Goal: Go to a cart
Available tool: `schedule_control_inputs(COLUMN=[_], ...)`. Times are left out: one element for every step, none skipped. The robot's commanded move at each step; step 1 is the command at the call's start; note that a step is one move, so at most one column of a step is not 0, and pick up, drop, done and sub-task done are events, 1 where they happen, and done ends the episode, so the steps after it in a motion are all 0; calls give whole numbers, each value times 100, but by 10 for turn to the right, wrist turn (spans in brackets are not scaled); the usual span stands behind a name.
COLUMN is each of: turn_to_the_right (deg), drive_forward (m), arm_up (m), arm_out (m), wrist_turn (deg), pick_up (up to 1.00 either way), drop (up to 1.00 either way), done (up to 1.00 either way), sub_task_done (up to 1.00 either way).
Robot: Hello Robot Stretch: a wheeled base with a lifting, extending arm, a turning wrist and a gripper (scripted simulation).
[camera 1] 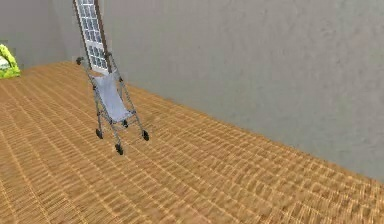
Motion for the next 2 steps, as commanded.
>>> schedule_control_inputs(turn_to_the_right=[-450, 0], drive_forward=[0, 100], arm_up=[0, 0], arm_out=[0, 0], wrist_turn=[0, 0], pick_up=[0, 0], drop=[0, 0], done=[0, 0], sub_task_done=[0, 0])
